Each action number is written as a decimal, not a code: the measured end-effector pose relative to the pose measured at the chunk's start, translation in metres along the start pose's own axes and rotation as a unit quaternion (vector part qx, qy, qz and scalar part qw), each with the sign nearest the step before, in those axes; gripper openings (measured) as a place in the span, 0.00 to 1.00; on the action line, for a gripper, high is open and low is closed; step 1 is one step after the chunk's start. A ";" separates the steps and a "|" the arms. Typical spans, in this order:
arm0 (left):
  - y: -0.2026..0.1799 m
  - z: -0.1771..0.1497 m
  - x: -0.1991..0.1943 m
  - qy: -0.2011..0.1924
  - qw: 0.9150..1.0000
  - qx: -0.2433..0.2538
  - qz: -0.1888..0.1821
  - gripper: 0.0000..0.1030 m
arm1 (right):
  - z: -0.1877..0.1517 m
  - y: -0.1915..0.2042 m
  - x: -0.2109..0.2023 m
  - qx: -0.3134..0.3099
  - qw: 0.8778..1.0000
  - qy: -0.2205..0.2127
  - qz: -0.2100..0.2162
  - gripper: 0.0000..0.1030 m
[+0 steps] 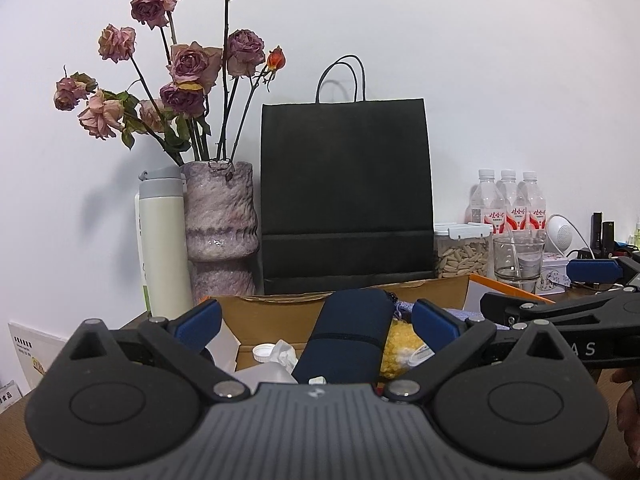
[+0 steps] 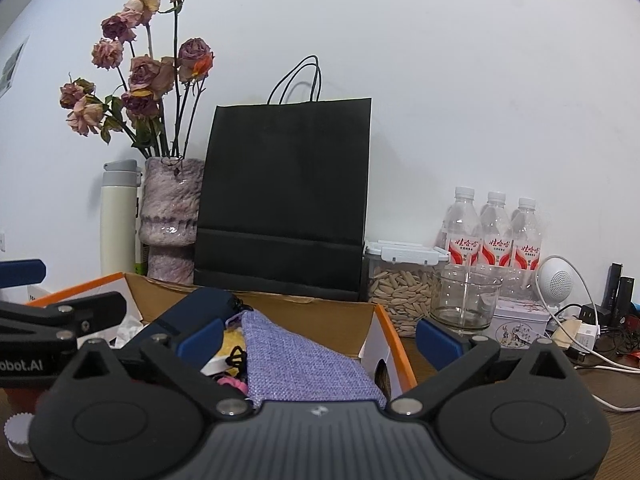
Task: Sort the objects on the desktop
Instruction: 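Open both grippers to drop the cap and block into the box, then move the left gripper to the large ridged white cap while the right gripper reaches a small white cap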
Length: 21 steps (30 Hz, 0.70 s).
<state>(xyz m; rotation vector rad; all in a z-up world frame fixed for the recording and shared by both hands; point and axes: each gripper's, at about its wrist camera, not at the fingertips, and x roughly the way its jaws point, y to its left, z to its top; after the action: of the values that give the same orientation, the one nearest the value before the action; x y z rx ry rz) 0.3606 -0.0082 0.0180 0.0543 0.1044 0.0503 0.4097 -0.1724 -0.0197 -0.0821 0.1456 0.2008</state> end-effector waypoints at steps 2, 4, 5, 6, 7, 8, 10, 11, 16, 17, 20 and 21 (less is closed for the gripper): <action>0.000 0.000 0.000 0.000 1.000 0.000 0.000 1.00 | 0.000 0.000 0.000 0.000 1.000 0.000 0.000 1.00; 0.000 0.000 0.000 0.000 1.000 0.000 0.000 1.00 | 0.000 0.000 0.000 0.000 1.000 0.000 0.000 1.00; 0.000 0.000 0.000 0.000 1.000 0.000 0.000 1.00 | 0.000 0.000 0.000 0.000 1.000 0.000 0.000 1.00; 0.000 0.000 0.000 -0.001 1.000 0.000 0.000 1.00 | 0.000 0.000 0.000 0.000 1.000 -0.001 0.000 1.00; 0.000 0.000 0.000 -0.001 1.000 0.000 0.001 1.00 | 0.000 0.000 0.000 0.000 1.000 -0.001 0.000 1.00; 0.000 0.000 0.000 -0.002 1.000 0.000 0.001 1.00 | 0.000 0.000 0.000 -0.001 1.000 -0.001 0.000 1.00; 0.000 0.000 -0.001 -0.003 1.000 0.000 0.002 1.00 | 0.000 0.000 0.000 -0.002 1.000 -0.003 -0.001 1.00; 0.000 0.000 -0.001 -0.003 1.000 0.000 0.003 1.00 | 0.000 0.000 -0.001 -0.003 1.000 -0.004 -0.001 1.00; 0.003 0.000 -0.002 0.002 1.000 -0.002 0.003 1.00 | 0.000 0.003 -0.003 -0.012 1.000 -0.011 -0.002 1.00; 0.004 0.000 -0.003 0.004 1.000 -0.002 0.003 1.00 | 0.000 0.004 -0.004 -0.014 1.000 -0.012 -0.002 1.00; 0.007 0.000 -0.006 0.009 1.000 -0.002 0.009 1.00 | 0.000 0.006 -0.007 -0.020 1.000 -0.013 0.007 1.00; 0.007 0.000 -0.007 0.010 1.000 -0.002 0.011 1.00 | -0.001 0.006 -0.008 -0.021 1.000 -0.013 0.010 1.00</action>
<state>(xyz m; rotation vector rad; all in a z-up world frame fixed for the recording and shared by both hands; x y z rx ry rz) 0.3529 -0.0012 0.0192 0.0512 0.1233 0.0734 0.4002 -0.1681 -0.0195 -0.1202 0.1163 0.2248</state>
